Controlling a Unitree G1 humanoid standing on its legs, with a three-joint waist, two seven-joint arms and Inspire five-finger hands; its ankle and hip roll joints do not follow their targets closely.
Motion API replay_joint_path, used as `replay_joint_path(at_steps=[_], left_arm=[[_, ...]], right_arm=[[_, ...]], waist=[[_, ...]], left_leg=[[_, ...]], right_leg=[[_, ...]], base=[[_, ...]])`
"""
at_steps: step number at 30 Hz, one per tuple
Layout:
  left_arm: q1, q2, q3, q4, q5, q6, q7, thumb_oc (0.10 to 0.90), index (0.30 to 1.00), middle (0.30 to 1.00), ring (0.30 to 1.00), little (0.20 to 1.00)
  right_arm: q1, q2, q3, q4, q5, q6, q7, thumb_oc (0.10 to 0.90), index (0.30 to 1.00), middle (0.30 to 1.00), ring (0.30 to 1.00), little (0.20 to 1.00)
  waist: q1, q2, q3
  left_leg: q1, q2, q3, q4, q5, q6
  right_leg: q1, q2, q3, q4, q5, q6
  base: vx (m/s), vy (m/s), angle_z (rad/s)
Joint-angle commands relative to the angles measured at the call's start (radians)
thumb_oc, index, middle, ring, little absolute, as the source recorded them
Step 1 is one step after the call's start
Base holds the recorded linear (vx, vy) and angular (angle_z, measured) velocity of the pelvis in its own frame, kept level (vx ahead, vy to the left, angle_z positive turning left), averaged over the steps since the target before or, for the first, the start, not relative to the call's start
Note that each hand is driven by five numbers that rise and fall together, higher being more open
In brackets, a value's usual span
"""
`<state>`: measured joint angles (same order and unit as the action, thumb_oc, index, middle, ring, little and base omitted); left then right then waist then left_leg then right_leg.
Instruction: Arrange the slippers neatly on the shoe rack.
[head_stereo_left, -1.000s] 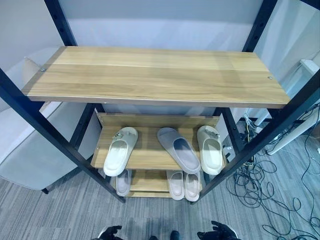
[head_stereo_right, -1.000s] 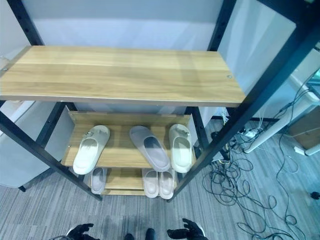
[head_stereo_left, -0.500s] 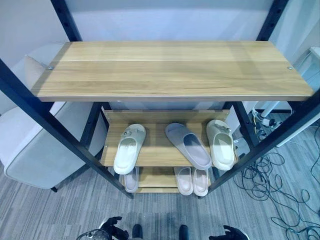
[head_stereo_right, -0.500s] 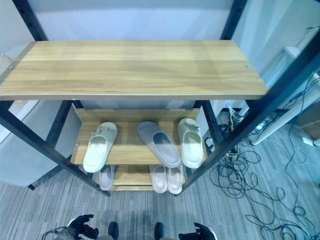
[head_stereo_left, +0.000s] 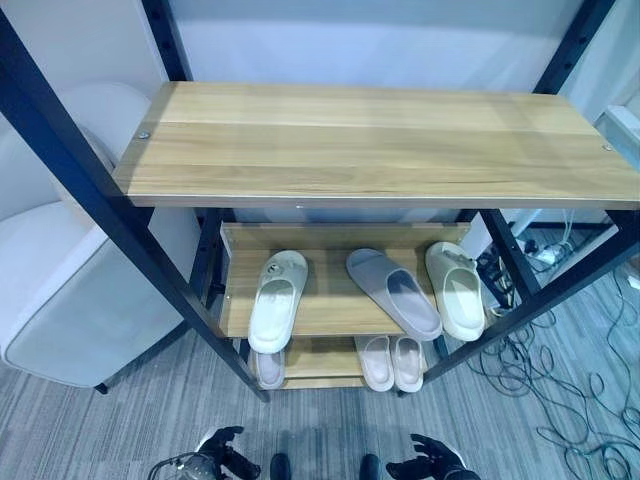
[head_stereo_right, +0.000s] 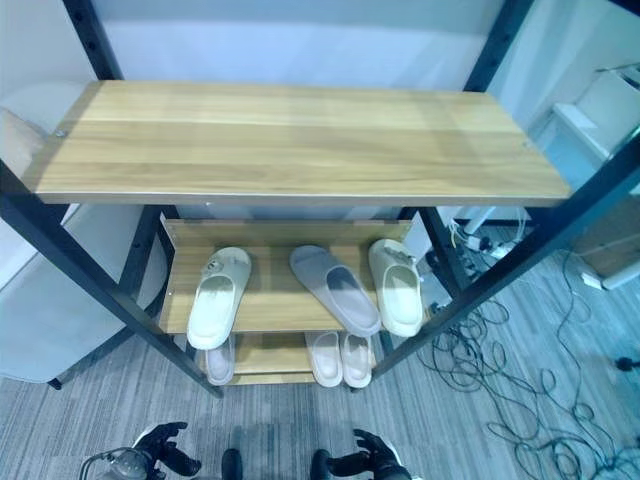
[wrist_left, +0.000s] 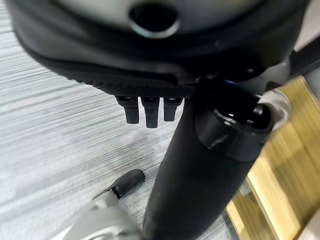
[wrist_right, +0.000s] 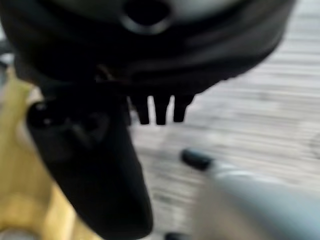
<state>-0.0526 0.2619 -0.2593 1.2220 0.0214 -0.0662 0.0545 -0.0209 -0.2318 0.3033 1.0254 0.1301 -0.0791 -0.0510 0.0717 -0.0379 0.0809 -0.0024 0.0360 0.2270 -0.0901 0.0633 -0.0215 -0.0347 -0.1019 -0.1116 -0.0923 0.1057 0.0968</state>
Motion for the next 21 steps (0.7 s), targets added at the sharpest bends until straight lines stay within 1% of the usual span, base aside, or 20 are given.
replay_joint_path(at_steps=[1, 2, 3, 7, 10, 12, 13, 17, 21], left_arm=[[-0.077, -0.022, -0.024, 0.043, 0.024, -0.031, 0.003, 0.8, 0.9, 0.9, 0.9, 0.9], [-0.077, -0.022, -0.024, 0.043, 0.024, -0.031, 0.003, 0.8, 0.9, 0.9, 0.9, 0.9], [-0.079, -0.03, -0.033, 0.04, 0.046, -0.031, 0.003, 0.8, 0.9, 0.9, 0.9, 0.9], [-0.089, -0.041, -0.051, 0.007, 0.082, -0.035, 0.006, 0.8, 0.9, 0.9, 0.9, 0.9], [-0.088, -0.045, -0.057, -0.003, 0.116, -0.037, 0.002, 0.8, 0.9, 0.9, 0.9, 0.9], [-0.083, -0.051, -0.056, 0.004, 0.14, -0.039, -0.001, 0.8, 0.9, 0.9, 0.9, 0.9], [-0.083, -0.051, -0.057, 0.004, 0.14, -0.039, -0.001, 0.8, 0.9, 0.9, 0.9, 0.9], [-0.073, -0.055, -0.049, -0.001, 0.142, -0.041, -0.004, 0.8, 0.9, 0.9, 0.9, 0.9], [-0.064, -0.061, -0.045, -0.001, 0.144, -0.043, -0.004, 0.8, 0.9, 0.9, 0.9, 0.9]], right_arm=[[-0.02, -0.044, 0.009, -0.143, -0.022, -0.052, -0.006, 0.8, 0.9, 0.9, 0.9, 0.9], [-0.02, -0.044, 0.009, -0.143, -0.022, -0.052, -0.006, 0.8, 0.9, 0.9, 0.9, 0.9], [-0.008, -0.054, 0.022, -0.24, -0.021, -0.061, 0.007, 0.8, 0.9, 0.9, 0.9, 0.9], [0.027, -0.103, 0.045, -0.48, -0.018, -0.08, 0.043, 0.8, 0.9, 0.9, 0.9, 0.9], [0.062, -0.157, 0.05, -0.668, -0.001, -0.094, 0.097, 0.8, 0.9, 0.9, 0.9, 0.9], [0.107, -0.19, 0.045, -0.802, 0.05, -0.096, 0.154, 0.8, 0.9, 0.9, 0.9, 0.9], [0.109, -0.191, 0.044, -0.804, 0.051, -0.094, 0.155, 0.8, 0.9, 0.9, 0.9, 0.9], [0.133, -0.213, 0.048, -0.904, 0.125, -0.084, 0.208, 0.8, 0.9, 0.9, 0.9, 0.9], [0.135, -0.231, 0.047, -0.988, 0.17, -0.084, 0.227, 0.8, 0.9, 0.9, 0.9, 0.9]], waist=[[0.001, -0.012, -0.029], [0.001, -0.012, -0.029], [-0.009, -0.01, -0.024], [-0.02, -0.006, -0.011], [-0.027, -0.004, -0.012], [-0.034, -0.003, -0.019], [-0.034, -0.002, -0.019], [-0.035, 0.0, -0.027], [-0.034, 0.002, -0.034]], left_leg=[[-0.054, -0.014, -0.033, 0.003, -0.005, -0.058], [-0.054, -0.014, -0.033, 0.003, -0.005, -0.058], [-0.048, -0.011, -0.031, 0.003, -0.008, -0.063], [-0.037, -0.003, -0.028, 0.003, -0.006, -0.068], [-0.029, 0.001, -0.022, 0.003, -0.008, -0.073], [-0.018, 0.005, -0.018, 0.003, -0.012, -0.077], [-0.017, 0.005, -0.018, 0.003, -0.012, -0.077], [-0.009, 0.009, -0.015, 0.003, -0.011, -0.081], [-0.003, 0.013, -0.012, 0.003, -0.01, -0.085]], right_leg=[[0.029, 0.026, 0.0, 0.033, -0.067, 0.074], [0.029, 0.026, 0.0, 0.033, -0.067, 0.074], [0.032, 0.029, -0.005, 0.016, -0.058, 0.076], [0.041, 0.03, -0.012, 0.007, -0.051, 0.08], [0.049, 0.031, -0.016, 0.005, -0.054, 0.081], [0.059, 0.03, -0.019, 0.005, -0.055, 0.081], [0.059, 0.03, -0.02, 0.005, -0.055, 0.081], [0.067, 0.029, -0.025, 0.005, -0.057, 0.078], [0.072, 0.029, -0.027, 0.005, -0.057, 0.077]], base=[[-0.03, -0.046, 0.02], [-0.02, -0.039, 0.07], [-0.02, -0.022, 0.08], [-0.02, -0.01, 0.02], [0.0, 0.001, -0.02], [0.02, 0.007, -0.06], [0.0, 0.0, 0.0], [0.0, 0.0, 0.0], [0.0, 0.0, 0.0]])
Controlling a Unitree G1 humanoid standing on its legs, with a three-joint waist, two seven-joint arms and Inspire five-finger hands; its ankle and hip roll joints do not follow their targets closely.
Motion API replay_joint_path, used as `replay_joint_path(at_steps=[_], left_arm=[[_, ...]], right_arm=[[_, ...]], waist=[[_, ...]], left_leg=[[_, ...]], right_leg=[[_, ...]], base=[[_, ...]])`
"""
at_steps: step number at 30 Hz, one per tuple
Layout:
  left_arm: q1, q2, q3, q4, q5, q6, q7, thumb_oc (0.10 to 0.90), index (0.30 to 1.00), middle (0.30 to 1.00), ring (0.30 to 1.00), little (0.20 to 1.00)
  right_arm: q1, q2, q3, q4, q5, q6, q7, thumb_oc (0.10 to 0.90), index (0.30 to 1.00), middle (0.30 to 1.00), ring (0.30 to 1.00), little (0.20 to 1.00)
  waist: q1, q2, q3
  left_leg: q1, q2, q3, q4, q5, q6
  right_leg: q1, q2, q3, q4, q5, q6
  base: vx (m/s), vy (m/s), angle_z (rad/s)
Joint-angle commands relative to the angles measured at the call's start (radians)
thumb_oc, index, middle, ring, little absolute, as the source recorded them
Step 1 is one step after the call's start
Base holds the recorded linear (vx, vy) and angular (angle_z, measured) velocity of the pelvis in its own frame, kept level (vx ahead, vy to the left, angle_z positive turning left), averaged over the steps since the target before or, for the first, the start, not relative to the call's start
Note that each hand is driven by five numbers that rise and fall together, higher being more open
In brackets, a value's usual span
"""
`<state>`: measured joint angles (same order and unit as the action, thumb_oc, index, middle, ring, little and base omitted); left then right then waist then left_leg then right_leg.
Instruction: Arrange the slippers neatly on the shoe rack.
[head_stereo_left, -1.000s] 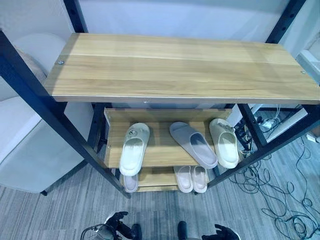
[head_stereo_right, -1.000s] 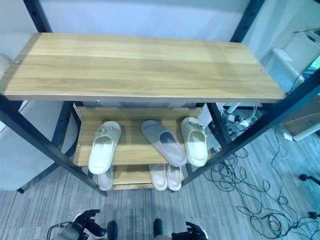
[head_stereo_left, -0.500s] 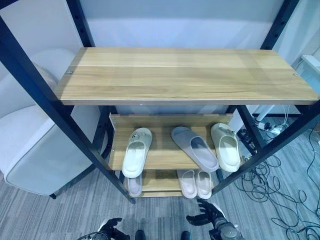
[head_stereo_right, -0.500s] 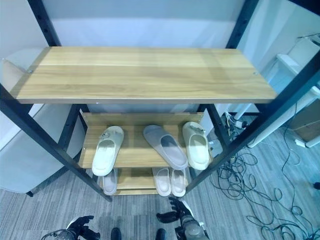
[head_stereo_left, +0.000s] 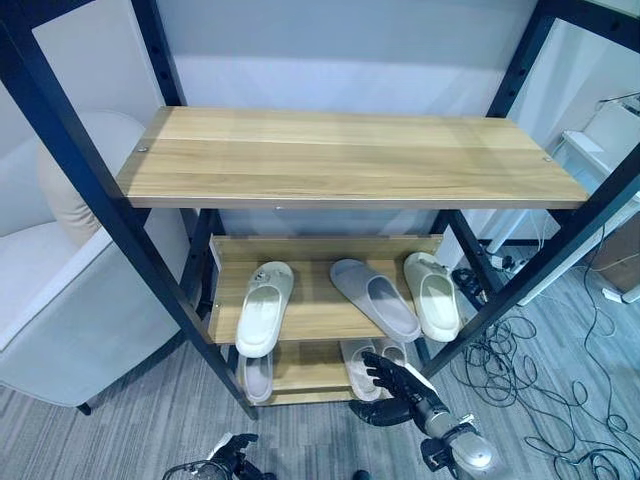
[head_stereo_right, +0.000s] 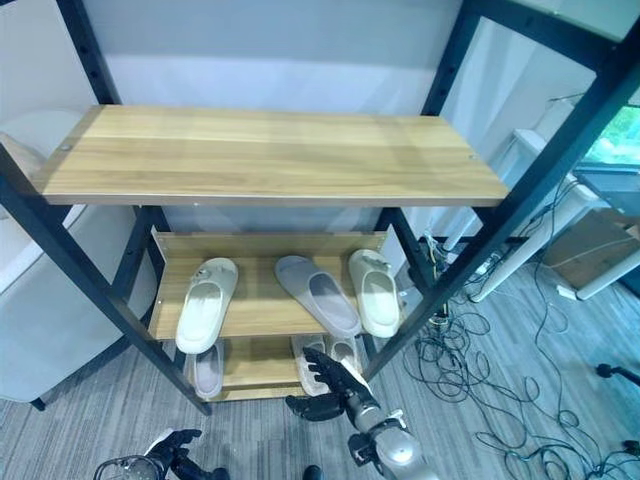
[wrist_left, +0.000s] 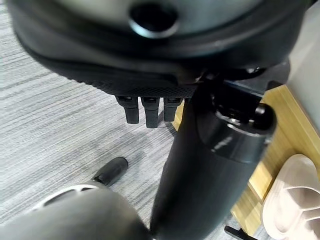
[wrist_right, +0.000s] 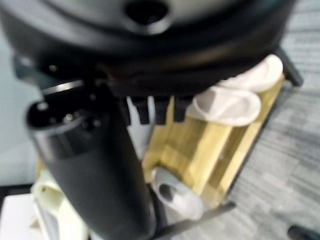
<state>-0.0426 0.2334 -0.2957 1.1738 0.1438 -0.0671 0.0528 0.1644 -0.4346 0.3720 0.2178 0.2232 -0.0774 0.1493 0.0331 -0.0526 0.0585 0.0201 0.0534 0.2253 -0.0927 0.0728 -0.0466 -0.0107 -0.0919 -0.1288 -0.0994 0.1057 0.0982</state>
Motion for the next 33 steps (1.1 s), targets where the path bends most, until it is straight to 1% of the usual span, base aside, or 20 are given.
replay_joint_path(at_steps=[1, 7, 12, 15, 19, 21, 22, 26, 27, 28, 33], left_arm=[[-0.072, -0.034, -0.009, 0.044, 0.023, -0.043, -0.004, 0.8, 0.9, 0.9, 0.9, 0.9], [-0.051, -0.043, -0.005, 0.046, 0.03, -0.047, -0.003, 0.8, 0.9, 0.9, 0.9, 0.9], [-0.034, -0.049, -0.003, 0.037, 0.03, -0.05, -0.002, 0.8, 0.9, 0.9, 0.9, 0.9], [-0.021, -0.06, 0.004, 0.033, 0.023, -0.05, 0.004, 0.8, 0.9, 0.9, 0.9, 0.9], [-0.006, -0.074, 0.001, 0.017, 0.024, -0.051, 0.009, 0.8, 0.9, 0.9, 0.9, 0.9], [0.002, -0.078, -0.001, 0.012, 0.031, -0.053, 0.008, 0.8, 0.9, 0.9, 0.9, 0.9], [0.003, -0.081, -0.005, 0.007, 0.035, -0.054, 0.008, 0.8, 0.9, 0.9, 0.9, 0.9], [0.016, -0.084, -0.017, -0.007, 0.047, -0.06, 0.0, 0.8, 0.9, 0.9, 0.9, 0.9], [0.015, -0.084, -0.017, -0.008, 0.047, -0.059, 0.0, 0.8, 0.9, 0.9, 0.9, 0.9], [0.023, -0.083, -0.021, -0.007, 0.055, -0.06, -0.007, 0.8, 0.9, 0.9, 0.9, 0.9], [0.038, -0.069, -0.028, -0.006, 0.062, -0.06, -0.023, 0.8, 0.9, 0.9, 0.9, 0.9]], right_arm=[[-0.049, -0.033, -0.025, -0.2, 0.084, -0.086, 0.029, 0.8, 0.9, 0.9, 0.9, 0.9], [-0.036, -0.057, -0.063, -0.366, 0.182, -0.108, 0.046, 0.8, 0.9, 0.9, 0.9, 0.9], [-0.033, -0.07, -0.09, -0.451, 0.199, -0.123, 0.042, 0.8, 0.9, 0.9, 0.9, 0.9], [-0.029, -0.071, -0.149, -0.505, 0.118, -0.158, -0.019, 0.8, 0.9, 0.9, 0.9, 0.9], [-0.05, -0.082, -0.217, -0.523, -0.094, -0.198, -0.138, 0.8, 0.9, 0.9, 0.9, 0.9], [-0.078, -0.116, -0.259, -0.534, -0.224, -0.213, -0.204, 0.8, 0.9, 0.9, 0.9, 0.9], [-0.087, -0.129, -0.275, -0.536, -0.267, -0.215, -0.228, 0.8, 0.9, 0.9, 0.9, 0.9], [-0.129, -0.193, -0.344, -0.509, -0.418, -0.205, -0.318, 0.8, 0.9, 0.9, 0.9, 0.9], [-0.13, -0.193, -0.343, -0.507, -0.419, -0.206, -0.32, 0.8, 0.9, 0.9, 0.9, 0.9], [-0.151, -0.226, -0.368, -0.478, -0.471, -0.195, -0.347, 0.8, 0.9, 0.9, 0.9, 0.9], [-0.202, -0.316, -0.385, -0.36, -0.55, -0.158, -0.391, 0.8, 0.9, 0.9, 0.9, 0.9]], waist=[[0.005, 0.016, -0.013], [0.001, 0.022, -0.022], [-0.002, 0.026, -0.029], [-0.007, 0.031, -0.034], [-0.006, 0.035, -0.037], [-0.003, 0.035, -0.04], [-0.002, 0.035, -0.04], [0.007, 0.031, -0.041], [0.007, 0.031, -0.04], [0.013, 0.028, -0.04], [0.031, 0.022, -0.034]], left_leg=[[-0.025, -0.004, -0.009, 0.005, -0.019, -0.06], [-0.02, -0.001, -0.007, 0.005, -0.017, -0.063], [-0.013, -0.002, -0.006, 0.005, -0.019, -0.064], [-0.005, -0.002, -0.005, 0.005, -0.021, -0.063], [0.003, -0.001, -0.006, 0.005, -0.024, -0.059], [0.007, 0.0, -0.008, 0.005, -0.026, -0.057], [0.008, 0.0, -0.008, 0.005, -0.027, -0.056], [0.011, 0.001, -0.012, 0.005, -0.03, -0.054], [0.012, 0.001, -0.012, 0.005, -0.03, -0.053], [0.011, 0.002, -0.014, 0.005, -0.031, -0.053], [0.011, 0.001, -0.024, 0.005, -0.032, -0.053]], right_leg=[[0.048, 0.019, -0.011, 0.012, -0.057, 0.075], [0.055, 0.018, -0.017, 0.013, -0.059, 0.075], [0.062, 0.017, -0.021, 0.014, -0.061, 0.073], [0.07, 0.016, -0.025, 0.018, -0.063, 0.074], [0.076, 0.016, -0.029, 0.02, -0.065, 0.074], [0.081, 0.016, -0.029, 0.02, -0.067, 0.074], [0.083, 0.016, -0.03, 0.02, -0.068, 0.074], [0.087, 0.014, -0.034, 0.019, -0.072, 0.075], [0.087, 0.014, -0.034, 0.019, -0.072, 0.075], [0.089, 0.013, -0.036, 0.019, -0.073, 0.076], [0.093, 0.012, -0.045, 0.018, -0.076, 0.076]], base=[[0.0, 0.0, 0.0], [0.0, 0.0, 0.0], [0.0, 0.001, 0.01], [0.0, 0.0, 0.0], [0.0, 0.0, 0.0], [0.02, -0.001, 0.0], [0.0, 0.0, 0.0], [0.02, -0.001, 0.0], [0.04, 0.001, 0.0], [0.03, -0.002, 0.01], [0.03, 0.002, 0.03]])
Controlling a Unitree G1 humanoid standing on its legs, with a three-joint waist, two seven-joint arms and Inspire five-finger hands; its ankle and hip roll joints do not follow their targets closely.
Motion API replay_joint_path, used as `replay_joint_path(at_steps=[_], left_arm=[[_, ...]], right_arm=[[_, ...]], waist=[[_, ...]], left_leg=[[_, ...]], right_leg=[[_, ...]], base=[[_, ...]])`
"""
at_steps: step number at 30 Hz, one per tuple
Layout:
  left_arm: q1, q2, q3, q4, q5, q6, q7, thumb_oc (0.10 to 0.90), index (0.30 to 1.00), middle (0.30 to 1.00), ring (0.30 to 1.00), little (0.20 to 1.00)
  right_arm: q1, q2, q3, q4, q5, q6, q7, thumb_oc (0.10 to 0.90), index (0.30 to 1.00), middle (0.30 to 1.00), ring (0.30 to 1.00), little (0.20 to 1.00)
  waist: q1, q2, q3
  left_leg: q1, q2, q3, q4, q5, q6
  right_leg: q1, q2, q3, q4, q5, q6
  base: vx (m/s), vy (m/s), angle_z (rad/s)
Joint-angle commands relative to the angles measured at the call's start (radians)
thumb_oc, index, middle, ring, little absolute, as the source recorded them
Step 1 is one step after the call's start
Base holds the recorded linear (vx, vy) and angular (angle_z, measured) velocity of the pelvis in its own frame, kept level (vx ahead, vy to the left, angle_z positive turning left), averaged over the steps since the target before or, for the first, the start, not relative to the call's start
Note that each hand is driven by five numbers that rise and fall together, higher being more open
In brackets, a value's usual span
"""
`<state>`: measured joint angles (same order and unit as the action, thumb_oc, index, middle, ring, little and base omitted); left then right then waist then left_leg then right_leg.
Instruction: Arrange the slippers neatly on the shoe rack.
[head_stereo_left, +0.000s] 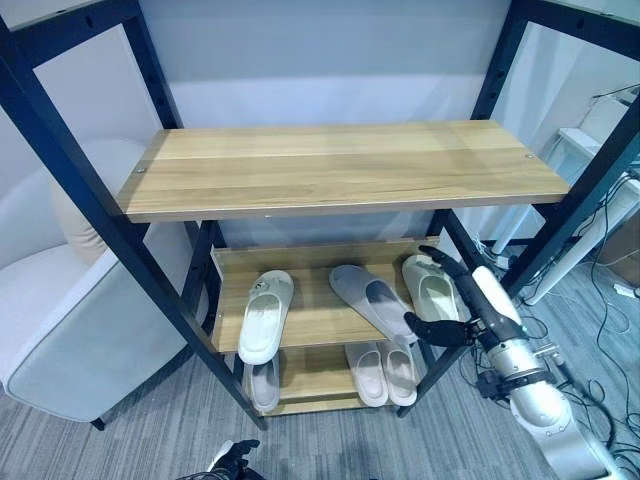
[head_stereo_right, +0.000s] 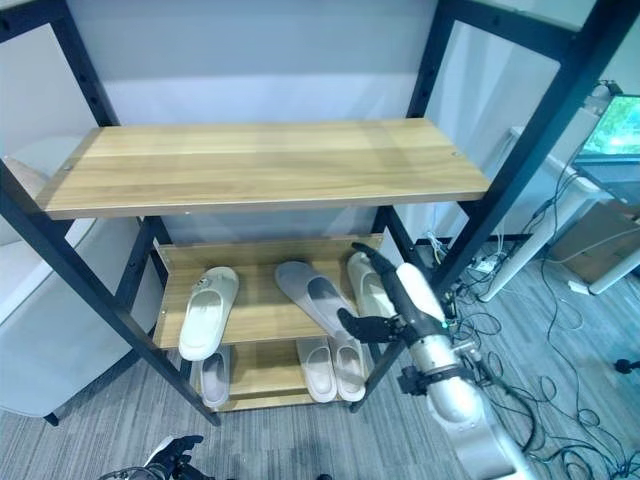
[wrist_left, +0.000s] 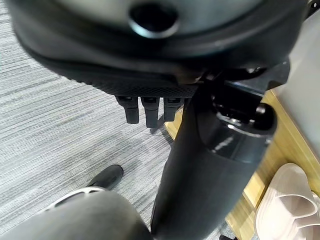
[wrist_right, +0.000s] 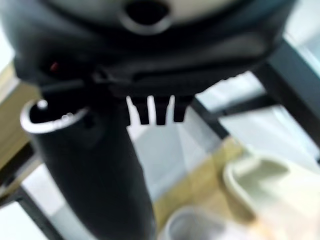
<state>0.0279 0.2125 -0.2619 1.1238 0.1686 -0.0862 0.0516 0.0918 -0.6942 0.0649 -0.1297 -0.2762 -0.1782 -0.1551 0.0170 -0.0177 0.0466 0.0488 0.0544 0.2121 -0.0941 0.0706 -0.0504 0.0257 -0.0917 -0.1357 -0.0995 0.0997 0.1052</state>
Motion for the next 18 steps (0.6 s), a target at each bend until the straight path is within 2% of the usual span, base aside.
replay_joint_path(at_steps=[1, 9, 13, 18], left_arm=[[-0.029, -0.046, -0.062, 0.045, 0.037, -0.041, -0.024, 0.8, 0.9, 0.9, 0.9, 0.9], [-0.014, -0.021, -0.071, 0.047, 0.023, -0.043, -0.028, 0.8, 0.9, 0.9, 0.9, 0.9], [-0.016, -0.013, -0.079, 0.047, 0.013, -0.043, -0.022, 0.8, 0.9, 0.9, 0.9, 0.9], [-0.022, -0.009, -0.081, 0.045, 0.0, -0.043, -0.012, 0.8, 0.9, 0.9, 0.9, 0.9]], right_arm=[[-0.139, -0.069, -0.075, 0.013, -0.057, -0.054, -0.089, 0.8, 0.9, 0.9, 0.9, 0.9], [-0.247, -0.155, 0.013, 0.246, -0.127, -0.005, -0.122, 0.8, 0.9, 0.9, 0.9, 0.9], [-0.321, -0.154, 0.075, 0.358, -0.149, 0.016, -0.156, 0.8, 0.9, 0.9, 0.9, 0.9], [-0.373, -0.148, 0.105, 0.412, -0.174, 0.037, -0.18, 0.8, 0.9, 0.9, 0.9, 0.9]], waist=[[0.05, -0.015, -0.021], [0.088, -0.027, -0.002], [0.108, -0.03, 0.012], [0.124, -0.032, 0.025]], left_leg=[[-0.018, 0.001, -0.012, 0.007, -0.03, -0.049], [-0.03, 0.0, -0.033, 0.007, -0.025, -0.052], [-0.051, -0.001, -0.044, 0.007, -0.017, -0.052], [-0.074, -0.004, -0.056, 0.007, -0.011, -0.051]], right_leg=[[0.058, 0.012, -0.039, 0.018, -0.07, 0.069], [0.051, 0.013, -0.055, 0.017, -0.071, 0.071], [0.035, 0.013, -0.064, 0.017, -0.07, 0.072], [0.02, 0.012, -0.07, 0.017, -0.068, 0.072]], base=[[0.03, -0.001, 0.03], [0.03, 0.008, 0.1], [0.01, 0.012, 0.14], [0.0, 0.013, 0.1]])
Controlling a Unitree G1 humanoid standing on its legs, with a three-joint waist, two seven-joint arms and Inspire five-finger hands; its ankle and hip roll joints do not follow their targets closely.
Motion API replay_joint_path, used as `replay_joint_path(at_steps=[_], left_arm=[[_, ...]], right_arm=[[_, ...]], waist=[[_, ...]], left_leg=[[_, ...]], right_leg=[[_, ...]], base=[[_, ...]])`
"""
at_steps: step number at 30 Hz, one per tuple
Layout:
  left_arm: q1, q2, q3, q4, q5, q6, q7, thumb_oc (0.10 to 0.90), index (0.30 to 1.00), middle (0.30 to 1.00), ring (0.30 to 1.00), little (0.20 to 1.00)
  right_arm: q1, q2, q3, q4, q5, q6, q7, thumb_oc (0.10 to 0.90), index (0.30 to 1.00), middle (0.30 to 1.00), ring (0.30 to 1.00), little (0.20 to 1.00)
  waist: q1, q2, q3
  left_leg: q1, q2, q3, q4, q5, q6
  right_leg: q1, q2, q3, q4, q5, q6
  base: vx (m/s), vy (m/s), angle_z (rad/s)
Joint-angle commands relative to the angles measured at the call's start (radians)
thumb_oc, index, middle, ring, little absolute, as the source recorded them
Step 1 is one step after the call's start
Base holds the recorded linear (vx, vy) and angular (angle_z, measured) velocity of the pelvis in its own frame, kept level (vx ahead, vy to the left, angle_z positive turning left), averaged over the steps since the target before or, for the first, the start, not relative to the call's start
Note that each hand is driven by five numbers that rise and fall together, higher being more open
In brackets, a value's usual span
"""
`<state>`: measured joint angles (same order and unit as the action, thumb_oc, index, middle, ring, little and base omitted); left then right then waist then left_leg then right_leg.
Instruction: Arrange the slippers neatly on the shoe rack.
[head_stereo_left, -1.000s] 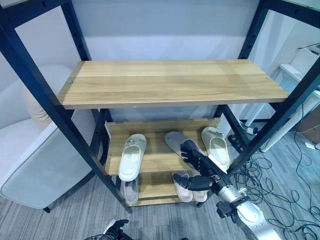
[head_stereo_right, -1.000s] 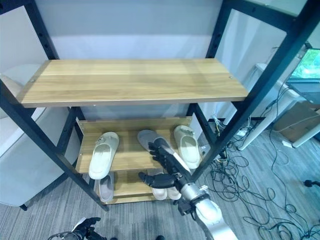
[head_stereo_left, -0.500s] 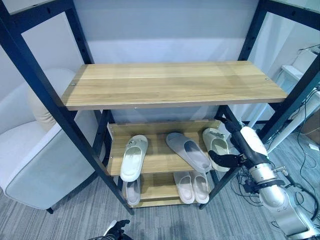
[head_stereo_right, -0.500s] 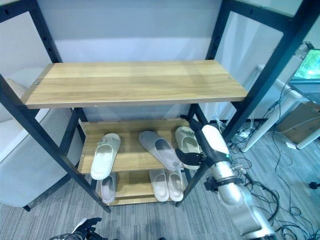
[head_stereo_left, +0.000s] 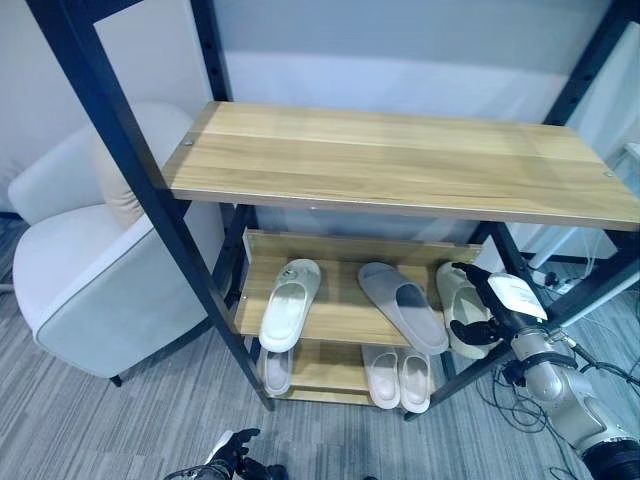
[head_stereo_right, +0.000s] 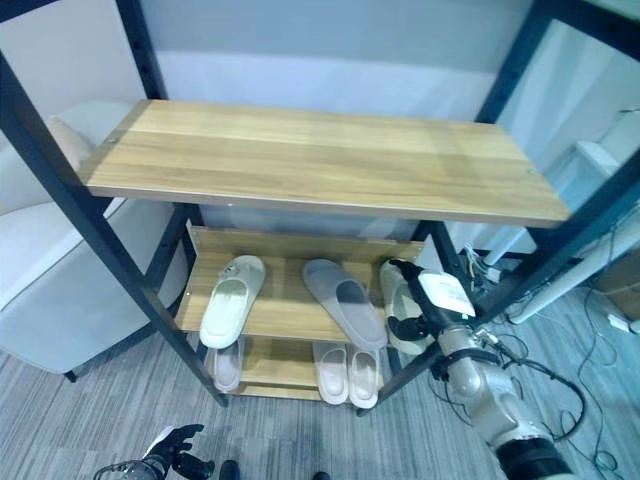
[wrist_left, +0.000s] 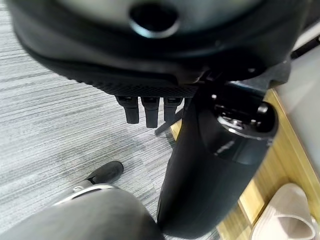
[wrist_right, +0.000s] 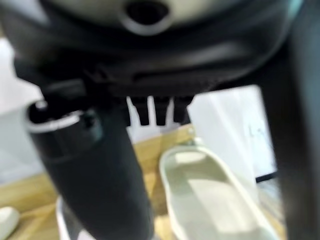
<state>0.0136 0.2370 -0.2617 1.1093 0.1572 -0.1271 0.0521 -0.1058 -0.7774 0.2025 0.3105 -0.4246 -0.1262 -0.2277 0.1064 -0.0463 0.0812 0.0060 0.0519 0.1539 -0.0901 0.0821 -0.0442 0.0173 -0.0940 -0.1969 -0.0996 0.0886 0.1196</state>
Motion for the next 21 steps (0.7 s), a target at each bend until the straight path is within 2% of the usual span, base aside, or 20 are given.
replay_joint_path(at_steps=[1, 12, 21], left_arm=[[-0.009, -0.033, -0.085, 0.059, 0.008, -0.004, -0.007, 0.8, 0.9, 0.9, 0.9, 0.9], [-0.03, -0.039, -0.118, 0.041, -0.032, -0.007, 0.013, 0.8, 0.9, 0.9, 0.9, 0.9], [-0.042, -0.049, -0.128, 0.034, -0.046, -0.007, 0.024, 0.8, 0.9, 0.9, 0.9, 0.9]], right_arm=[[-0.205, -0.062, -0.017, 0.007, -0.034, -0.007, -0.125, 0.8, 0.9, 0.9, 0.9, 0.9], [-0.375, -0.011, 0.084, 0.135, 0.002, 0.02, -0.159, 0.8, 0.9, 0.9, 0.9, 0.9], [-0.413, 0.039, 0.117, 0.123, 0.004, 0.02, -0.17, 0.8, 0.9, 0.9, 0.9, 0.9]], waist=[[0.044, -0.005, -0.005], [0.089, -0.016, 0.021], [0.106, -0.015, 0.024]], left_leg=[[-0.043, -0.004, -0.005, 0.003, -0.02, -0.057], [-0.096, -0.016, -0.041, 0.003, -0.005, -0.059], [-0.105, -0.024, -0.058, 0.003, -0.005, -0.059]], right_leg=[[0.021, 0.016, -0.011, 0.017, -0.056, 0.057], [-0.016, 0.014, -0.029, 0.015, -0.052, 0.055], [-0.018, 0.011, -0.038, 0.014, -0.056, 0.052]], base=[[0.0, 0.011, 0.07], [0.0, 0.005, 0.11], [0.0, 0.004, 0.04]])
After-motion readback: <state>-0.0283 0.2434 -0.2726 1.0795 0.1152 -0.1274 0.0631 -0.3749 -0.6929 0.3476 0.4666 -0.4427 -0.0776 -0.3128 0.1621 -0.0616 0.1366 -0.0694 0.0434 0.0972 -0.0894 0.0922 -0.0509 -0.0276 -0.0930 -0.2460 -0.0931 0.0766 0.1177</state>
